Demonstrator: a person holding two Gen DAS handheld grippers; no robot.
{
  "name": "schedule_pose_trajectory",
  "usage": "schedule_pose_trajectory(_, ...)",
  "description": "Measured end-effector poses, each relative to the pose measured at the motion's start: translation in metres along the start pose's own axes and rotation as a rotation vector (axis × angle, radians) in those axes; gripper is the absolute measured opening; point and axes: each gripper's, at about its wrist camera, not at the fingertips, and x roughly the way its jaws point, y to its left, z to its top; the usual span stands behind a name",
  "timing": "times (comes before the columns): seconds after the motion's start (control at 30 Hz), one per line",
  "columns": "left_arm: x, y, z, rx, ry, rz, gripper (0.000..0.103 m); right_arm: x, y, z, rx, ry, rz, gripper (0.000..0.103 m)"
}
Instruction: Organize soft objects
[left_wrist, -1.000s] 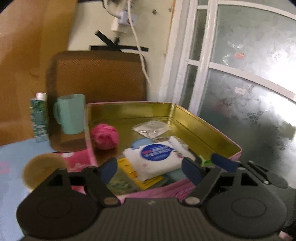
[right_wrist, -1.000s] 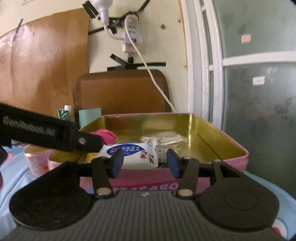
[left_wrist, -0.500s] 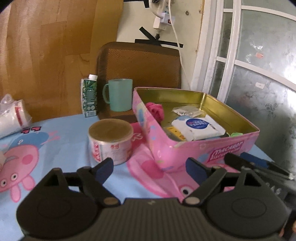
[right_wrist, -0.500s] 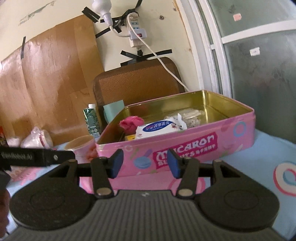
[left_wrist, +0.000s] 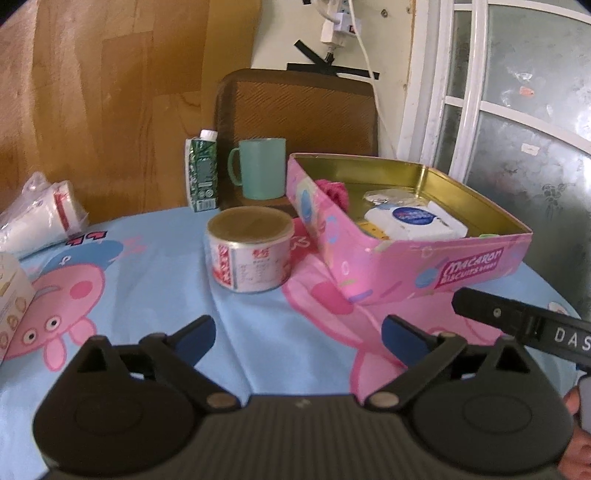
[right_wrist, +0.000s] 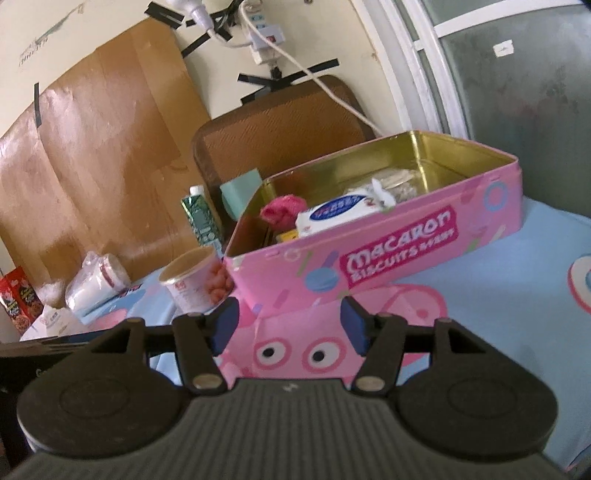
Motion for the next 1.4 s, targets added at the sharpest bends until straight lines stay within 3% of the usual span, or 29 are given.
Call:
schedule_pose_trajectory(0.23,0.001,0.013,-0.007,-0.025,0.015,0.008,0.102,0.001,0.013,-0.005,-0.008,0.013,0.001,0.070)
schedule_pose_trajectory(0.7,0.002,0.030,-0.017,-0.047,0.015,-0.007,0.102,0.002,0.034,-0.010,-0.022,0.012,-0.010,0.070)
schedule_pose_trajectory(1.17,-0.036,0.022,-0.005,-0.003,-0.102,-0.081,0.103,-0.028,0.050,-0.001,-0.021,-0.067,-0.034,0.071)
schedule_pose_trajectory(1.4,-0.048,0.028,-0.008,-0.003,-0.129,-0.066,0.103,-0.041,0.063,0.001,-0.052,-0.154,-0.056,0.081)
